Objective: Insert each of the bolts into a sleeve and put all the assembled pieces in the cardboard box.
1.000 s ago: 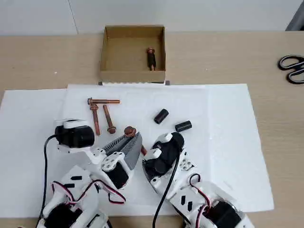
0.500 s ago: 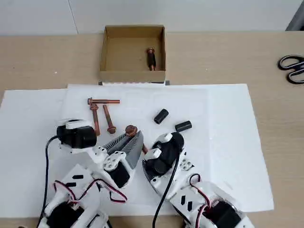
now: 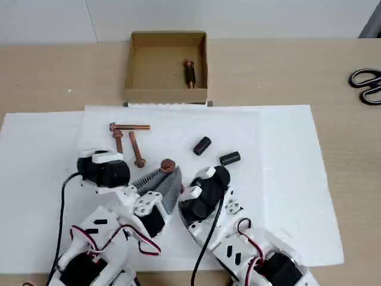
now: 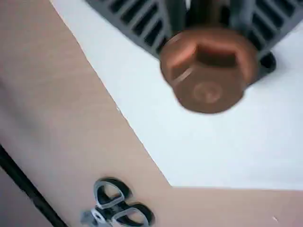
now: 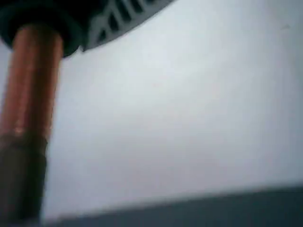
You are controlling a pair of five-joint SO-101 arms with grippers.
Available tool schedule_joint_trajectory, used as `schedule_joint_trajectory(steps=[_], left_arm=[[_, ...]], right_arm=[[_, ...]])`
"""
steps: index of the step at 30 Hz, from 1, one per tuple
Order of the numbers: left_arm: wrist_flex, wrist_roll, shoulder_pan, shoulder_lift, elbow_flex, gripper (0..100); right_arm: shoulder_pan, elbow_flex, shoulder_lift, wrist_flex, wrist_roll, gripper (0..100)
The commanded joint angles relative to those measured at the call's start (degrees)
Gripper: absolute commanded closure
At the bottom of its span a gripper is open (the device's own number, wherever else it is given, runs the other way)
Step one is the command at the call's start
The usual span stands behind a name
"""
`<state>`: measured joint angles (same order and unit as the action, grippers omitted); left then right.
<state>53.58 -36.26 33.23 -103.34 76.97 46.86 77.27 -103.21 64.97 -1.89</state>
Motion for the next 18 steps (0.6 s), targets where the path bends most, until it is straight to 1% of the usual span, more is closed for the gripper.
schedule_joint_trajectory(steps=[1, 3, 9, 13, 18], left_arm=[[0.18, 0.35, 3.25, -0.44, -0.22, 99], [1.49, 0.35, 4.57, -0.44, -0.22, 99], [5.27, 0.35, 4.75, -0.35, -0.13, 99], [7.91, 0.35, 4.84, -0.44, 1.71, 99], [7.91, 0.44, 4.84, -0.44, 1.89, 99]], right_arm=[[0.31, -1.58, -0.31, -1.54, -0.09, 99.5], [0.31, -1.58, -0.31, -1.63, -0.09, 99.5], [0.31, -1.41, -0.31, -4.70, -0.09, 99.5], [0.22, -1.32, -0.31, -4.88, -0.09, 99.5], [0.22, -1.32, -0.31, -4.97, -0.09, 99.5]])
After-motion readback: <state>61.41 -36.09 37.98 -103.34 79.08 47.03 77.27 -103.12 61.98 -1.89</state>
